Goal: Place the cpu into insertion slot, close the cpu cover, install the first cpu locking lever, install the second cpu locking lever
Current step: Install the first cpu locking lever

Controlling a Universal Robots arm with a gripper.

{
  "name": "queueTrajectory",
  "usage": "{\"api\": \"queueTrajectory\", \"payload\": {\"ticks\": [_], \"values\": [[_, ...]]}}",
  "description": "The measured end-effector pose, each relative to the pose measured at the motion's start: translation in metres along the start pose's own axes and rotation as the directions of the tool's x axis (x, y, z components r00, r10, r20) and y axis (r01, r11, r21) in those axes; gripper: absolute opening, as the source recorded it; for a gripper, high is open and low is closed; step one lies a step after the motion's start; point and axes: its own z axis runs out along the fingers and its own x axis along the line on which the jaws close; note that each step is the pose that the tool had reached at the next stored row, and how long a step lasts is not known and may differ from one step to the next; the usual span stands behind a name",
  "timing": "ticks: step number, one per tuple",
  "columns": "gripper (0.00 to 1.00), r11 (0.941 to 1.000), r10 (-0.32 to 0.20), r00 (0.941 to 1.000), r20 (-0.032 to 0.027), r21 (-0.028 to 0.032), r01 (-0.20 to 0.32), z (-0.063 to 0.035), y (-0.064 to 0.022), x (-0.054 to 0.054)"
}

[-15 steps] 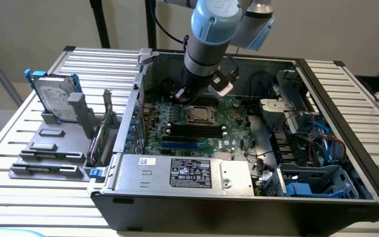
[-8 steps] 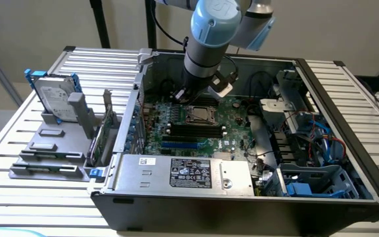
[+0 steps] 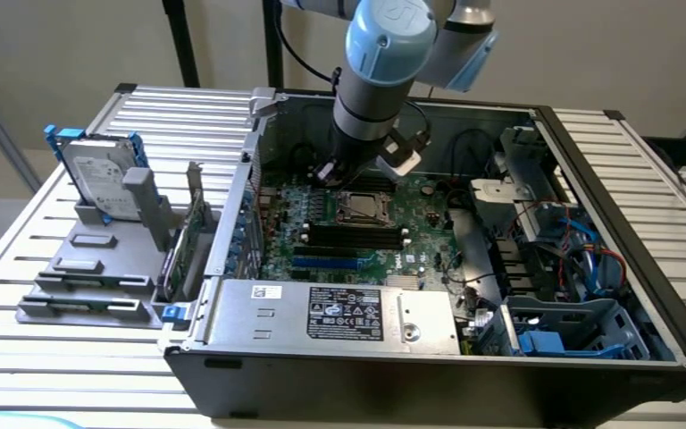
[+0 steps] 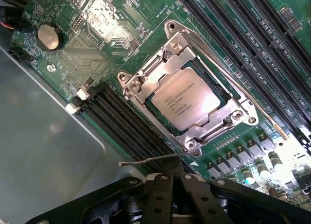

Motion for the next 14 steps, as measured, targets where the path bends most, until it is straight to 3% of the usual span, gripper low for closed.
{"api": "queueTrajectory", "payload": {"ticks": [14], "values": [[0.11,1.0,0.0,1.0,0.006,-0.0052,0.0,0.0016,0.0091,0.0089]]}}
